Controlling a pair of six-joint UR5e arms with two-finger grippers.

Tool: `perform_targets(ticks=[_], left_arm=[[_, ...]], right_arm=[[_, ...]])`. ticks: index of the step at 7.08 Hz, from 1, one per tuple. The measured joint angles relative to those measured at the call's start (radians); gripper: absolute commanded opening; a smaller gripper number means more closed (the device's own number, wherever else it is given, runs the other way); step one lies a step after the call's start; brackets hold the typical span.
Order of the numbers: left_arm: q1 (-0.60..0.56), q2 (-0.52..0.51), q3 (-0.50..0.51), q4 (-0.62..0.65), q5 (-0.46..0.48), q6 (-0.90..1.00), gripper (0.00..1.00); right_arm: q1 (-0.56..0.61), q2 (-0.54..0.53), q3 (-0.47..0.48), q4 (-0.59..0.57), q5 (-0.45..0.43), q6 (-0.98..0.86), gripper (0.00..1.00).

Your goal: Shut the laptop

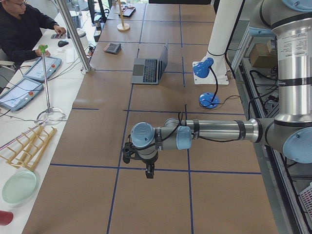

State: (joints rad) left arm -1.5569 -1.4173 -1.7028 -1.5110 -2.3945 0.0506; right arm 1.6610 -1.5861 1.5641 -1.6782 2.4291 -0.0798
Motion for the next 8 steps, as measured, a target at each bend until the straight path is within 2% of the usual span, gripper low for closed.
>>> perform_targets(ticks=[8], left_arm=[[0.0,-0.004,-0.001,0.0,0.0,-0.003,1.0]], right_arm=[[0.005,-0.001,0.028,0.0,-0.002,0.012,1.0]])
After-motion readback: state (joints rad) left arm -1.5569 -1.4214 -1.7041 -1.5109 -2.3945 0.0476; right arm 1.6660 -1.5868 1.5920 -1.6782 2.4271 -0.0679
